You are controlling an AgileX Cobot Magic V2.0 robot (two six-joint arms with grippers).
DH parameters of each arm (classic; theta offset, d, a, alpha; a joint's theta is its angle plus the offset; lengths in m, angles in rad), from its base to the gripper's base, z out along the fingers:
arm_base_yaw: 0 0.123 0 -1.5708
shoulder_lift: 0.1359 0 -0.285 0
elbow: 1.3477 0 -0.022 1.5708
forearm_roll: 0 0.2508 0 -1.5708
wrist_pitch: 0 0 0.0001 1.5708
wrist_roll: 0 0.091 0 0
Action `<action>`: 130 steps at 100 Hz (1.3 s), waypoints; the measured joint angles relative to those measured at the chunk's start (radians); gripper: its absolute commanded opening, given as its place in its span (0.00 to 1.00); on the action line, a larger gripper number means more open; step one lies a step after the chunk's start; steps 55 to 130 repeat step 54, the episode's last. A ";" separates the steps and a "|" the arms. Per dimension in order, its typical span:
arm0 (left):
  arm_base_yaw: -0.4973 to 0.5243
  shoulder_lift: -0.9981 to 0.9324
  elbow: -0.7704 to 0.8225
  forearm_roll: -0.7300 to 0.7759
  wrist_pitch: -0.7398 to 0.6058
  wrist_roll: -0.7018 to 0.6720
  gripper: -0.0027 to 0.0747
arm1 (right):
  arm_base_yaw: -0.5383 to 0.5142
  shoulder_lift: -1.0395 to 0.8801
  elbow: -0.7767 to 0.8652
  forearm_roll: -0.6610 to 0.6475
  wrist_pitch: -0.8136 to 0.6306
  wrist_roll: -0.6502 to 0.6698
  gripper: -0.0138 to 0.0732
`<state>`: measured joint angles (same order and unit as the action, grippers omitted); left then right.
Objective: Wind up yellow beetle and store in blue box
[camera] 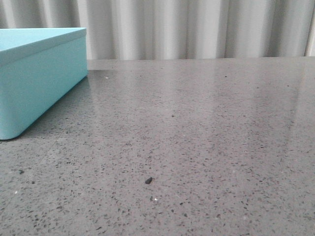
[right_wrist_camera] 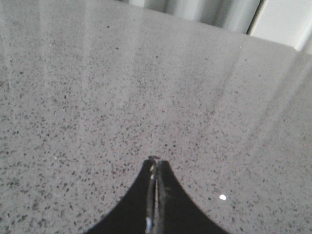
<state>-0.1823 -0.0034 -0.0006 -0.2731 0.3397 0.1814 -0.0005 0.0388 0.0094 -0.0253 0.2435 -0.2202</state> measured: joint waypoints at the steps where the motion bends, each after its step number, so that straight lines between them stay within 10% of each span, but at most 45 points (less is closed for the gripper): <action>1: 0.000 0.000 0.000 0.000 0.000 0.000 0.01 | 0.000 0.000 0.000 0.000 0.001 0.000 0.08; 130: 0.000 0.000 0.000 0.000 0.002 0.000 0.01 | 0.000 -0.049 0.000 0.000 0.017 0.000 0.08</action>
